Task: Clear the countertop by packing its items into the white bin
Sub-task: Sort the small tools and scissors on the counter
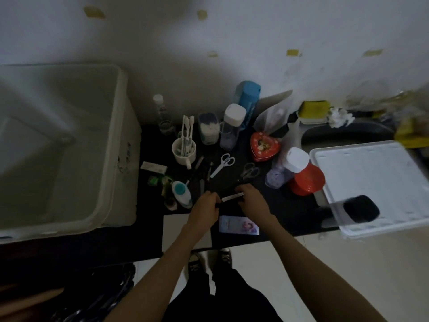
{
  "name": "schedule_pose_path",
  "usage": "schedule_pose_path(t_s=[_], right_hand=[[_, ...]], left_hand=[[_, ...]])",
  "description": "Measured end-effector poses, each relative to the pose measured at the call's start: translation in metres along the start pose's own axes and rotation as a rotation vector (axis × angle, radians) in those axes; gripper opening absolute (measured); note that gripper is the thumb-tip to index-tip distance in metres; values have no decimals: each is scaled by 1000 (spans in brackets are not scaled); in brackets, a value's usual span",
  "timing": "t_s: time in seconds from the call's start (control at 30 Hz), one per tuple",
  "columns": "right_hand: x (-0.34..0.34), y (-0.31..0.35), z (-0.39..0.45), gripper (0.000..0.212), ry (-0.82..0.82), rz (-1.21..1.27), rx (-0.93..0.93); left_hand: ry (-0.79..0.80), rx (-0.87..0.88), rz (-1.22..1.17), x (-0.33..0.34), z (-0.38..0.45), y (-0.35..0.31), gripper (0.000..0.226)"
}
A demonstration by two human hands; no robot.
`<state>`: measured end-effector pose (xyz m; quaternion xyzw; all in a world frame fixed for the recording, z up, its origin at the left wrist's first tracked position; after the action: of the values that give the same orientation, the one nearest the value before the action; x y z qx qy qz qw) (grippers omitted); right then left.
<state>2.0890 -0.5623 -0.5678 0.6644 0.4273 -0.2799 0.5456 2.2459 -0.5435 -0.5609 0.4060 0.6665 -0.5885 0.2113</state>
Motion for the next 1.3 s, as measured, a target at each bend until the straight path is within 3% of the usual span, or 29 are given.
schedule_pose_path(t_s=[0.27, 0.53, 0.8, 1.07, 1.17, 1.3], right_hand=[[5, -34, 15, 29, 54, -67, 11], [4, -44, 29, 24, 47, -40, -133], [-5, -50, 40, 30, -10, 107, -132], [-32, -37, 49, 27, -159, 292, -83], [-33, -34, 57, 23, -198, 344, -39], [-23, -35, 78, 25, -116, 261, 9]], left_hand=[[23, 23, 140, 24, 30, -13, 27], [-26, -60, 403, 44, 45, -19, 25], [-22, -104, 344, 35, 59, -23, 28], [-134, -175, -3, 0, 57, -10, 21], [-159, -322, -381, -17, 48, 4, 19], [-211, -594, -1018, -17, 30, 17, 15]])
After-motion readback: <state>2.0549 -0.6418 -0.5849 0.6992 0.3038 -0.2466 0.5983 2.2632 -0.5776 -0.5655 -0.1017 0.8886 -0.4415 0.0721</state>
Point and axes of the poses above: each hand's wrist, its own z-axis towards the middle knuckle, its own x-axis out of the palm, y = z × x, the point moved 8 cm from there along z, towards the middle knuckle, and after that the axes turned 4 degrees about -y, right-handed, at the moved point
